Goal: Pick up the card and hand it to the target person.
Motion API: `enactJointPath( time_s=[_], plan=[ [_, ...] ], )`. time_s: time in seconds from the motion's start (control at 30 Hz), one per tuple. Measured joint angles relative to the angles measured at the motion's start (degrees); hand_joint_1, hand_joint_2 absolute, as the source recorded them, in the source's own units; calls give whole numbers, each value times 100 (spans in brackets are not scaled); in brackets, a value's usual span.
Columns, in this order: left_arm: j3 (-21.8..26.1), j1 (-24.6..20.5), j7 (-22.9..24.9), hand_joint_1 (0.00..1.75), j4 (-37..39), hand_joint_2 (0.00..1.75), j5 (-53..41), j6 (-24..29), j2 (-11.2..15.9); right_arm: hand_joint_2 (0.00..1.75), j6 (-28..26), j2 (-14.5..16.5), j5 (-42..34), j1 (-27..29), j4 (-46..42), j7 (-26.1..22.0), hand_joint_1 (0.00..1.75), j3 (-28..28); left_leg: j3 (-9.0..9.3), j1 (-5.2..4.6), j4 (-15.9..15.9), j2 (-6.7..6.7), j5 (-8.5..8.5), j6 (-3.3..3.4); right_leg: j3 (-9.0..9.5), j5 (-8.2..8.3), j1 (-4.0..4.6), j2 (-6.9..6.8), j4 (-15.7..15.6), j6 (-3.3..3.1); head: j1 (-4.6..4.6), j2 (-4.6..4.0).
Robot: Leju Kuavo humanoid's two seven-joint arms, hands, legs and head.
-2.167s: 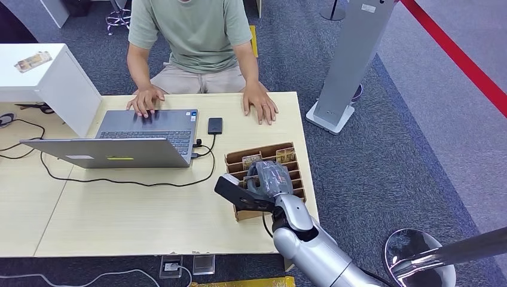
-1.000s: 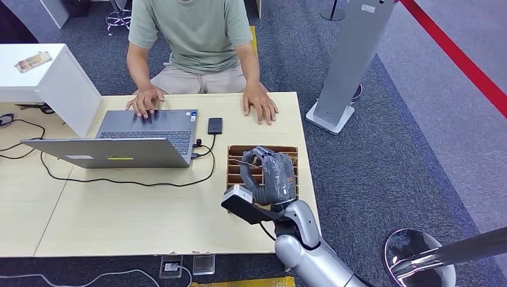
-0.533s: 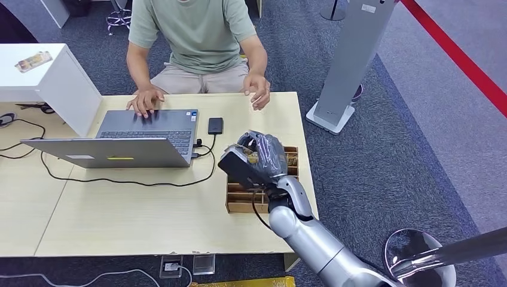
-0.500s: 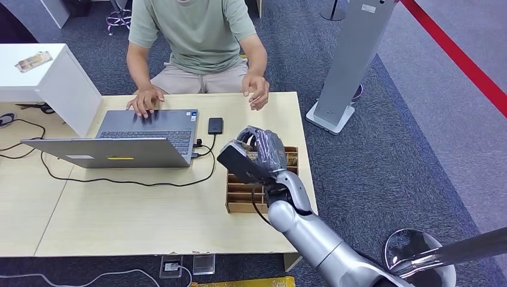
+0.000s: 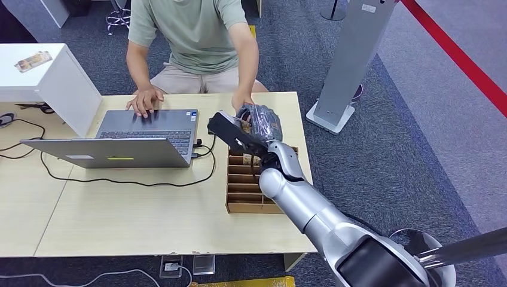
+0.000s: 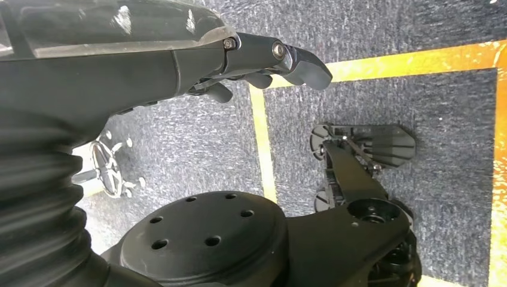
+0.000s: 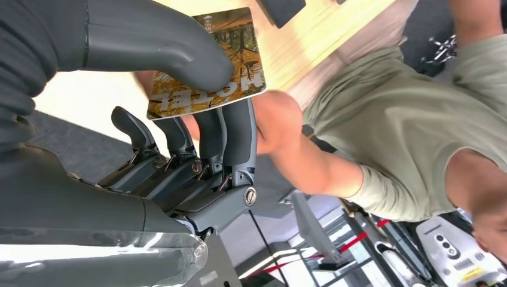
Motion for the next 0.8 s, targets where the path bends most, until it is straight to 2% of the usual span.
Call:
enactJointPath(
  time_s=[0.17,0.3,0.6,0.8],
  plan=[
    [-2,0,91,0,1,175,11,6,2,175,37,176,154,-244,478,149,152,15,3,0,0,0,1,0,1,0,0,0,0,0,-6,0],
    [-2,0,97,0,2,175,42,-4,2,175,25,261,195,-292,733,164,0,22,2,0,0,0,0,0,0,0,0,0,0,0,-3,0],
    [-7,1,-15,0,1,175,92,-28,2,175,-44,331,206,-339,1060,127,0,27,2,0,0,0,0,0,1,0,0,1,0,0,-1,0],
    [-4,3,-26,0,1,175,240,-17,2,175,-362,327,-46,-346,1135,-222,0,1,4,0,0,1,0,0,0,0,0,1,0,0,-5,1]
  ],
)
